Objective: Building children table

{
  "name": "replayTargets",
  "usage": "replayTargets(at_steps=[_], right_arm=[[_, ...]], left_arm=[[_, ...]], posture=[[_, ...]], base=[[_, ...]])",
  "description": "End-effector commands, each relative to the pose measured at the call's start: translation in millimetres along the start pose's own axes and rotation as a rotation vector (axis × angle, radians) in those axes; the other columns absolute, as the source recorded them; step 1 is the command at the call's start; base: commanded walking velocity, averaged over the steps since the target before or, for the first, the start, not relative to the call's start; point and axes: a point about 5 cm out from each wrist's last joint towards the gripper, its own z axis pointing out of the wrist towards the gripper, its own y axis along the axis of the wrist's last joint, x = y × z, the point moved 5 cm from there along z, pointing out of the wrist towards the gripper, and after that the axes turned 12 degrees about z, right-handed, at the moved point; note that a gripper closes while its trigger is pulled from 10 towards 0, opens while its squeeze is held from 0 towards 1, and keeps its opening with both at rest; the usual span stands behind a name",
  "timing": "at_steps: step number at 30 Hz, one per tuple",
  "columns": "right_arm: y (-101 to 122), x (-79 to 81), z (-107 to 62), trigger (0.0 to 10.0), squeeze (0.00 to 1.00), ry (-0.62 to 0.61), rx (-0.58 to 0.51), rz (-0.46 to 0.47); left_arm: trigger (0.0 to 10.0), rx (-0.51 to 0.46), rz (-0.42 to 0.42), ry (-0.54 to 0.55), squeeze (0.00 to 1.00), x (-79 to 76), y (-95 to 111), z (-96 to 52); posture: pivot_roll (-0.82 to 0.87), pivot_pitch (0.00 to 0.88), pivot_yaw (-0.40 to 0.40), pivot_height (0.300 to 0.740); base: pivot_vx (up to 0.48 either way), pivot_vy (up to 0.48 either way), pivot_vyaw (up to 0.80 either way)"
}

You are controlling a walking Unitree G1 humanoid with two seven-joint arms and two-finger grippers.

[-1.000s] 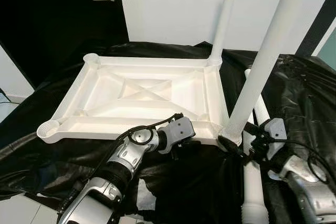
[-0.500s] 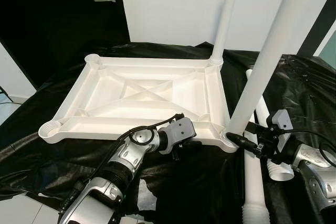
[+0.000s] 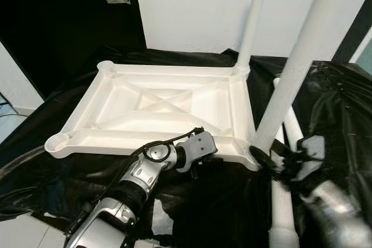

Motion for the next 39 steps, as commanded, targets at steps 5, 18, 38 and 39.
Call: replayTargets(at_steps=[5, 18, 38, 39], right_arm=[[-4.3, -18.5, -12.0, 0.0, 0.00, -0.281, -0.055, -0.028], [-12.6, 0.0, 5.5, 10.0, 1.00, -0.239, -0.029, -0.017], [1.7, -11.3, 9.3, 10.0, 0.00, 0.284, 0.158, -0.374], [1.8, -13.4, 9.8, 10.0, 0.00, 0.309, 0.174, -0.384]], left_arm=[[10.0, 0.103, -0.097, -0.169, 0.00, -46.1, -32.3, 7.4], [10.0, 0.104, -0.093, -0.175, 0.00, -46.7, -32.5, 7.2], [10.0, 0.099, -0.095, -0.173, 0.00, -46.2, -31.0, 9.9], [10.0, 0.100, -0.094, -0.172, 0.00, -46.0, -31.4, 9.7]], posture=[[-0.01, 0.000, -0.008, 0.740], [-0.01, 0.000, -0.009, 0.740], [-0.01, 0.000, -0.010, 0.740], [-0.01, 0.000, -0.010, 0.740]], base=[[0.000, 0.000, 0.00], [0.000, 0.000, 0.00], [0.000, 0.000, 0.00], [0.000, 0.000, 0.00]])
